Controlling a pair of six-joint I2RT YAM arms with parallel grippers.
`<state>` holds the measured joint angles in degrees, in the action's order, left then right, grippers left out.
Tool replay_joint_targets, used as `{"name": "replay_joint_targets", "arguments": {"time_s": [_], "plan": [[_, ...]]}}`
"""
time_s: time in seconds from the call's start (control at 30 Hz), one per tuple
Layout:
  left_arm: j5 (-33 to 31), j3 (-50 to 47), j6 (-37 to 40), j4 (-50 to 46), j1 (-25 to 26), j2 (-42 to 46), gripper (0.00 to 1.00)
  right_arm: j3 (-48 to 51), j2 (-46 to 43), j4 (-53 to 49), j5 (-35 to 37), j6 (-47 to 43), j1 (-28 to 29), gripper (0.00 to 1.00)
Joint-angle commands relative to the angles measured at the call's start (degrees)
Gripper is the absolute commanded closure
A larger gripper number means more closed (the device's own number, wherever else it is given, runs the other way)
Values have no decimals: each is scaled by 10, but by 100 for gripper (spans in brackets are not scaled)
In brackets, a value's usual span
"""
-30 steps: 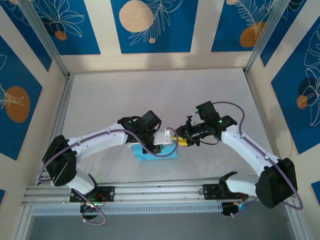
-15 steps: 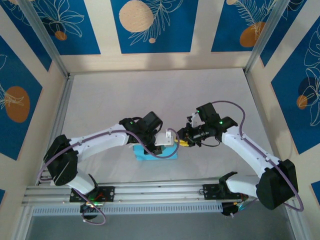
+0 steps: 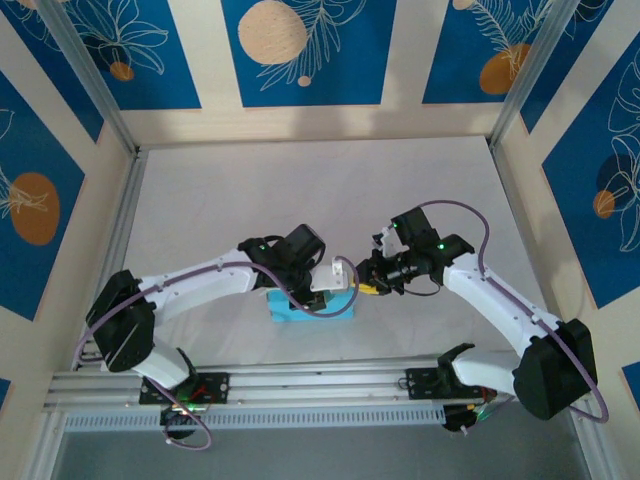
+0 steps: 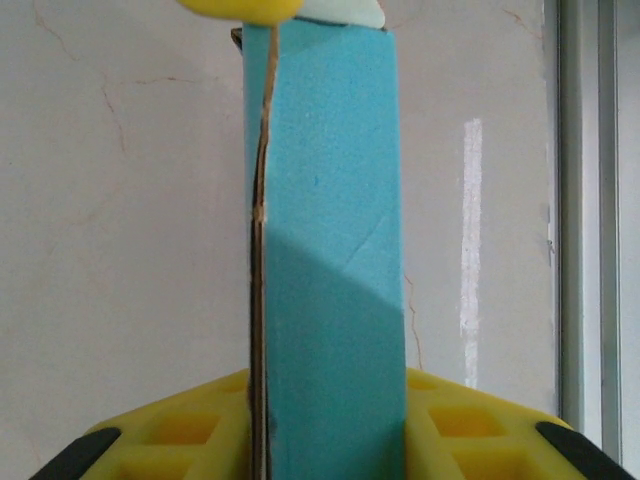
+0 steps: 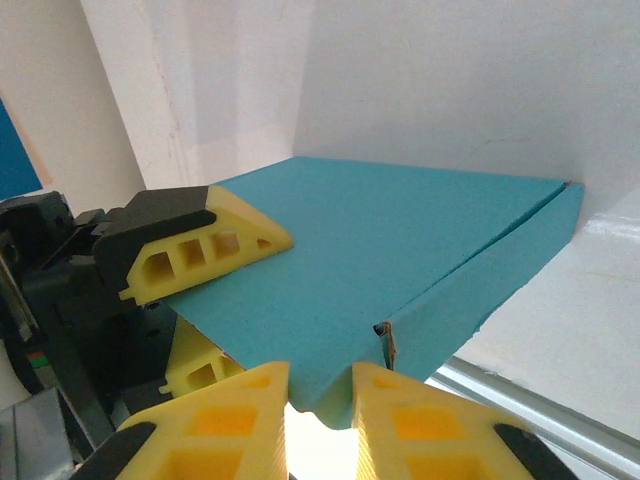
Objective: Fold the paper box
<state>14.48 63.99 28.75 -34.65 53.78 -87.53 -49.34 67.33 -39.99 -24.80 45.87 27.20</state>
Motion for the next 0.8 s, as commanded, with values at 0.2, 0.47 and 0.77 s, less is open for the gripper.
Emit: {"name": "replay_joint_targets", "arguments": {"time_s": [0.2,0.47,0.77], "plan": [[1,-9,-6,38,2,20,69,5,18,-58,92,-41,32,81],[-14,-6,-39,54,0,52,59,-9,31,-69,124,-54,47,81],[-42,2,-151,52,-15,140,54,-21,26,-70,128,-38,47,80]]}}
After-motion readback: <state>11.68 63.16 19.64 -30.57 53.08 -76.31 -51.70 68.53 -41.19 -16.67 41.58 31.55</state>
